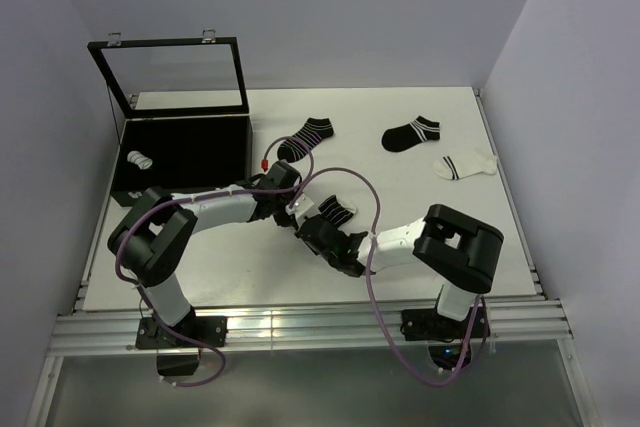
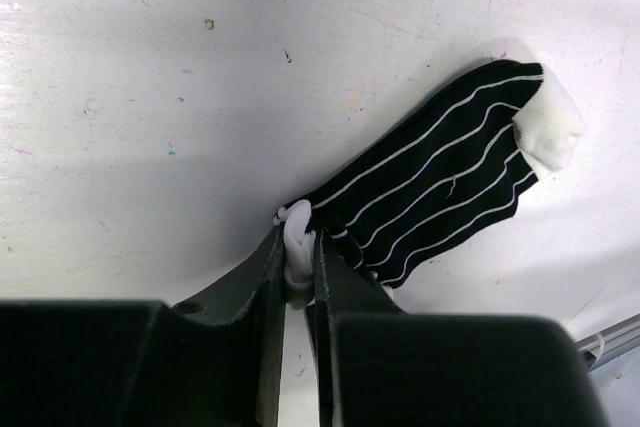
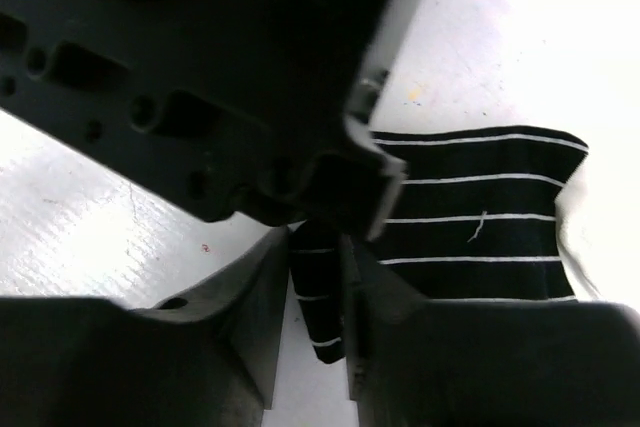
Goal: Roll the socks
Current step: Roll the sock at the center of the board.
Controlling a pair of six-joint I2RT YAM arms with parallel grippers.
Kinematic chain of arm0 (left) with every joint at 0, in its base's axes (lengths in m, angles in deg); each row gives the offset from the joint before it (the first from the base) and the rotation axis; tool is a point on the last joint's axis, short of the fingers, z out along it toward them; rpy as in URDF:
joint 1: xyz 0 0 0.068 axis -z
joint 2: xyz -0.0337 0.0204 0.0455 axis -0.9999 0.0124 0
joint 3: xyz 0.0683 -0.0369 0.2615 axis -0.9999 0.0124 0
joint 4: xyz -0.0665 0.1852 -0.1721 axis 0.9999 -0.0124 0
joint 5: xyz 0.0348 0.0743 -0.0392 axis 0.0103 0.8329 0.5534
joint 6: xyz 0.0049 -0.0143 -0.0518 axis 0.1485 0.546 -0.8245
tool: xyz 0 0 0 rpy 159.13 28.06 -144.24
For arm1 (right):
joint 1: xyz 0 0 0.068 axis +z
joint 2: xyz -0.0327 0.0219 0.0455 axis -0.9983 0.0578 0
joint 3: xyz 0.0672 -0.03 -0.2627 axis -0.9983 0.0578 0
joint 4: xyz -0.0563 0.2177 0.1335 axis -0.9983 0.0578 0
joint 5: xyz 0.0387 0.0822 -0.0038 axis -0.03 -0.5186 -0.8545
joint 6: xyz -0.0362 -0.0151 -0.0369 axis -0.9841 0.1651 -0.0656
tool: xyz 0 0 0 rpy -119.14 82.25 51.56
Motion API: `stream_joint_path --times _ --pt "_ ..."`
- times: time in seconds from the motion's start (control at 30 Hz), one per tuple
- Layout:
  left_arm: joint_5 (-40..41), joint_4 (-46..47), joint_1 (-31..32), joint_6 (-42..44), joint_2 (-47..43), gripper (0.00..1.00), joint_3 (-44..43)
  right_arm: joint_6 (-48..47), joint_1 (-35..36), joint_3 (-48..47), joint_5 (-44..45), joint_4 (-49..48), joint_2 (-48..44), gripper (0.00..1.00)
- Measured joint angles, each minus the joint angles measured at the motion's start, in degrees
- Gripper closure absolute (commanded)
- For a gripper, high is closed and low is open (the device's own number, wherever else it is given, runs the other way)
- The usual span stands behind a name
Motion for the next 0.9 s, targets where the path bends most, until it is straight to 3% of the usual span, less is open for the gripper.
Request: stream_joint_path --times 0.03,0.13,0.27,0.4,0.43,0.7,0.9 --pt "0.0 0.02 0.0 0.0 0.0 0.91 0.0 0.37 0.0 -0.02 0.5 0.13 0.04 0.86" --pt "0.04 0.07 0.0 -0.11 0.0 0.84 0.0 1.97 0.0 -0.02 1.42 0.17 -0.04 1.0" --pt "0.07 0.22 -0.04 -0.66 -0.33 0.63 0.37 4.11 -0.59 1.29 0.35 -0.52 -1.2 1.0" --pt "-0.15 0.07 -0.76 -1.64 -2.05 0.33 1.86 6.14 -2.03 4.9 -3.54 -2.86 -3.96 1.0" --pt "-0.24 -0.09 -1.16 -1.53 -2.69 0.3 2.01 6.56 -2.38 5.84 -4.35 -3.63 -4.63 1.0" --pt "-3.67 -0.09 -5.31 2.73 -3.3 0.31 0.39 7.17 -3.91 11.04 -9.25 -8.9 -7.54 1.0" --pt "-11.93 0.28 -5.29 9.62 4.94 0.38 -6.43 6.78 -4.07 11.41 -9.75 -9.7 -7.54 1.0"
